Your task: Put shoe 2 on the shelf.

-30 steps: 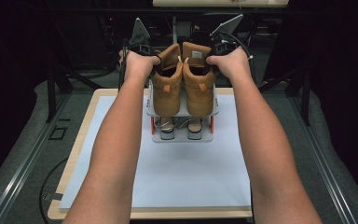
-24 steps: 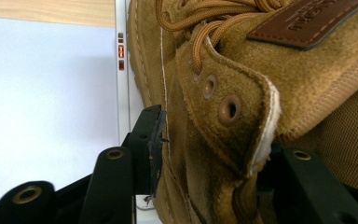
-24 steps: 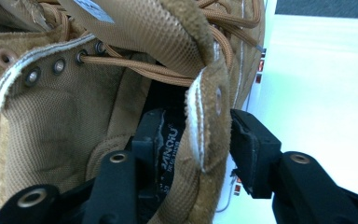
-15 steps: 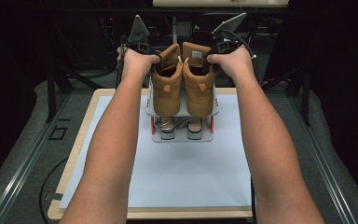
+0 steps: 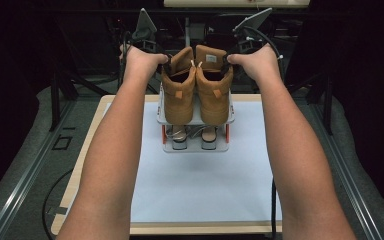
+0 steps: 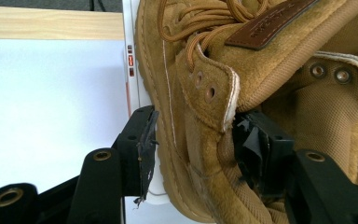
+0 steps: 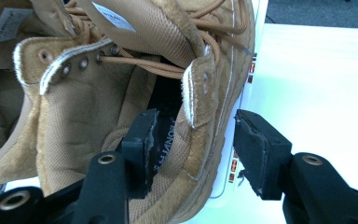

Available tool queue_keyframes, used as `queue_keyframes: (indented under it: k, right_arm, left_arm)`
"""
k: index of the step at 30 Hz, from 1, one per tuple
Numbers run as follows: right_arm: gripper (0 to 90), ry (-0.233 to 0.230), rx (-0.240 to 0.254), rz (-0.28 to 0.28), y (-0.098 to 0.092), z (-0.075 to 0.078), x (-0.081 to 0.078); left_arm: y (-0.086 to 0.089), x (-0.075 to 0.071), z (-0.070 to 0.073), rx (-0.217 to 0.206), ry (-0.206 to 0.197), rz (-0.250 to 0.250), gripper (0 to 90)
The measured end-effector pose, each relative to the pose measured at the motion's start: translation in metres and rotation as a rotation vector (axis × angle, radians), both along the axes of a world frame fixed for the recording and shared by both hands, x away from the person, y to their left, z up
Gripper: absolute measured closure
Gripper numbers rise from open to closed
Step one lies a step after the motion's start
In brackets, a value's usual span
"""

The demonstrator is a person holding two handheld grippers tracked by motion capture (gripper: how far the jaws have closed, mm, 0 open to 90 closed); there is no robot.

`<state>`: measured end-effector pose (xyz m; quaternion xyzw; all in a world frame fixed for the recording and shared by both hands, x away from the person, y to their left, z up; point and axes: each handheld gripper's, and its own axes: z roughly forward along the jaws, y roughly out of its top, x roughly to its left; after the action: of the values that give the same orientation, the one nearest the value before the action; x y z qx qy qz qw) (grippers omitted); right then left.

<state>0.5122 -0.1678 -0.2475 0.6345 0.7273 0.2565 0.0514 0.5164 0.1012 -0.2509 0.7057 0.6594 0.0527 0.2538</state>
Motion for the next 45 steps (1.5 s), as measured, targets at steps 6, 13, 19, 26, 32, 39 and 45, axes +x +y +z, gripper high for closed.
queue_keyframes:
  k: [6,13,19,26,32,39,45]
  right_arm:
    - [50.3,-0.018,-0.007,0.008,0.000,0.008,-0.004]
    - [51.0,-0.026,-0.019,0.004,-0.006,0.016,-0.010]
    - [51.0,-0.035,-0.024,-0.013,-0.017,0.023,-0.015]
    - [51.0,-0.037,-0.038,-0.030,-0.033,0.027,-0.022]
    - [51.0,-0.037,-0.061,-0.036,-0.046,0.025,-0.027]
    - [51.0,-0.033,-0.074,-0.039,-0.055,0.018,-0.032]
    - [50.7,-0.028,-0.084,-0.052,-0.064,0.009,-0.036]
  left_arm:
    - [0.001,-0.004,0.005,0.011,-0.012,-0.010,49.7]
    - [0.004,-0.009,0.013,0.017,-0.027,-0.020,49.8]
    - [0.009,-0.015,0.023,0.028,-0.047,-0.024,49.8]
    - [0.018,-0.020,0.029,0.042,-0.053,-0.028,49.8]
    - [0.028,-0.022,0.026,0.053,-0.045,-0.030,49.7]
    - [0.041,-0.026,0.016,0.052,-0.032,-0.032,49.7]
    - [0.059,-0.029,0.005,0.046,-0.024,-0.012,49.6]
